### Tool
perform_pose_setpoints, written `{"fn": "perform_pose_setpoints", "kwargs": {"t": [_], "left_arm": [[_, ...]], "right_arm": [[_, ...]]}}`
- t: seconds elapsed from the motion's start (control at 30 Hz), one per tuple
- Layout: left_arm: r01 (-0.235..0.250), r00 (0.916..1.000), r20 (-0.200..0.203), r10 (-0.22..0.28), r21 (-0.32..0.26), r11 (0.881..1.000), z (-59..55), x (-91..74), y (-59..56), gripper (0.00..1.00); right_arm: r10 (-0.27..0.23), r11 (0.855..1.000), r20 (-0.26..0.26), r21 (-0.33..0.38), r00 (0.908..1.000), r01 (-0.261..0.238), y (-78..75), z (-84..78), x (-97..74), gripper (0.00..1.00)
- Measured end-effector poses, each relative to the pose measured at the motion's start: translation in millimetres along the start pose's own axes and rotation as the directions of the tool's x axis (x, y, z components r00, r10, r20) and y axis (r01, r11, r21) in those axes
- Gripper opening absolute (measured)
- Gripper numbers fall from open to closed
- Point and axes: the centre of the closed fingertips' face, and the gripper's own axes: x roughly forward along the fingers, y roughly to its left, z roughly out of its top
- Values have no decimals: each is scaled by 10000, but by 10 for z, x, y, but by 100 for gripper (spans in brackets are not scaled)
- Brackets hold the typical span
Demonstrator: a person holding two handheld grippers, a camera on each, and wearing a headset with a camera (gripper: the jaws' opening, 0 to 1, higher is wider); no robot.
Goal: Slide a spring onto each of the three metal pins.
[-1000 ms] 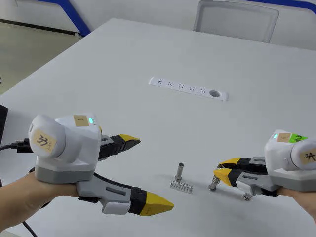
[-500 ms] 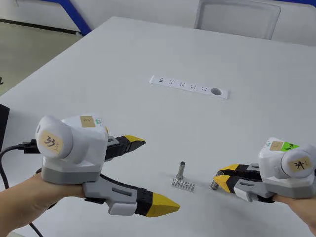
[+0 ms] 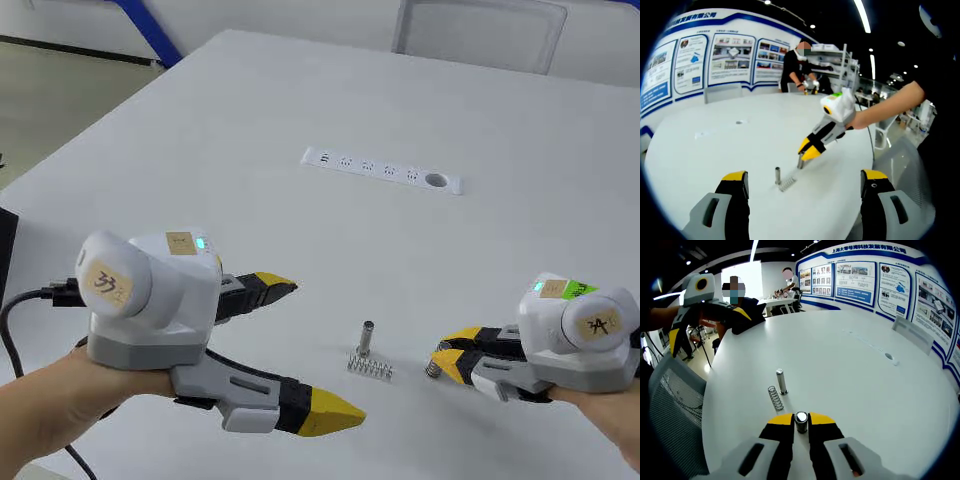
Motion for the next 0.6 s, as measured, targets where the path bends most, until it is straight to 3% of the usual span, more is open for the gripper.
{"fn": "perform_pose_setpoints", "kwargs": {"t": [0.47,0.6], "left_arm": [[114,9999,58,-114,-42,9999,24,52,-33,94],[110,9999,38,-110,-71,9999,8,49,-26,93]], "right_arm": [[-53,9990,286,-449,9996,66,42,133,-146,15],[-92,9990,612,-439,9981,119,38,254,-206,16]]}}
